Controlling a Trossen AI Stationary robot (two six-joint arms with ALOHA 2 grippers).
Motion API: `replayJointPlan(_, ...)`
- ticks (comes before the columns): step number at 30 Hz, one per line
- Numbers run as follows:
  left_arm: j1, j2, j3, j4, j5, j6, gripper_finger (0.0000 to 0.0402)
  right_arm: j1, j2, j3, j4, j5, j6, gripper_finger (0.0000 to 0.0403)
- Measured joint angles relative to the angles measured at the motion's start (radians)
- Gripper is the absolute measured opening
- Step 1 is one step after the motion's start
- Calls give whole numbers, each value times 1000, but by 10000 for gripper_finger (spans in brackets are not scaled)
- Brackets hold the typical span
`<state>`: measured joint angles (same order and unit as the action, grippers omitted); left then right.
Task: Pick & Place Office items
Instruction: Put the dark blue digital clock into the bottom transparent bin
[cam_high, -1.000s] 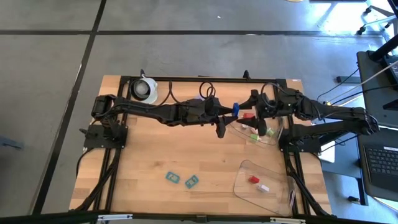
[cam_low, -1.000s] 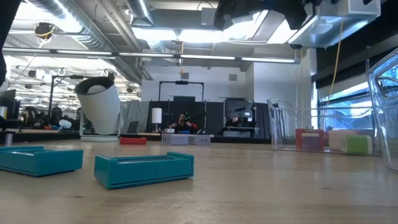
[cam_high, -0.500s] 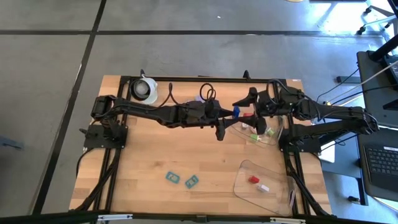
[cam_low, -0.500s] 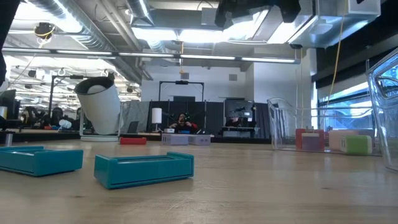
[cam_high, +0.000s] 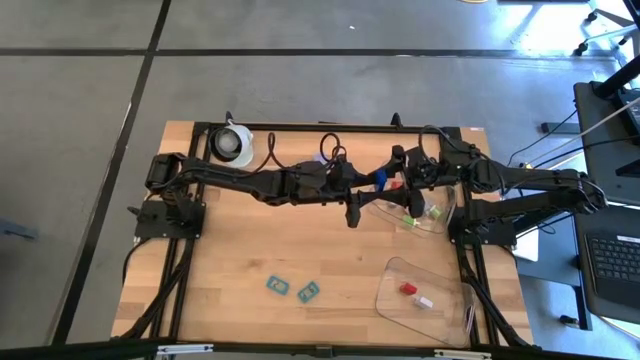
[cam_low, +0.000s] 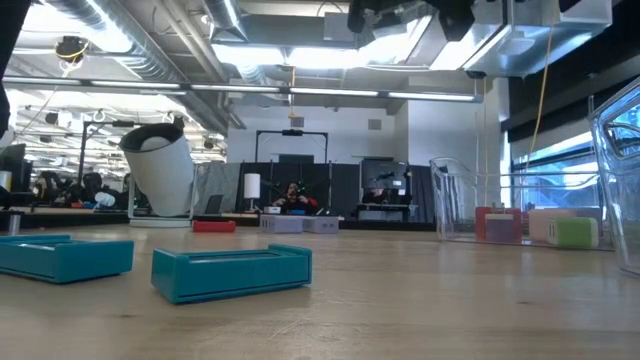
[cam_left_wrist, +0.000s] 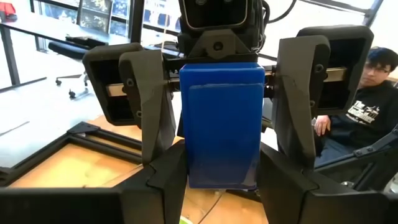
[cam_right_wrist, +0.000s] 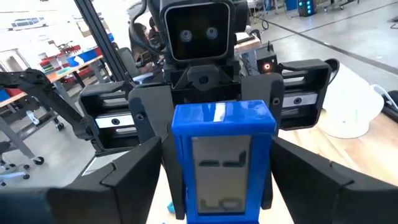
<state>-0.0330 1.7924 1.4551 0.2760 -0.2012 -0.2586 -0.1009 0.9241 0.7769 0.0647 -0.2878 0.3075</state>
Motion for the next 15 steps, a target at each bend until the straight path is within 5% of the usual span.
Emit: replayJointPlan(15,0,0,4,1,12,-4,157,-2,-22,-3,24,22,-12,284)
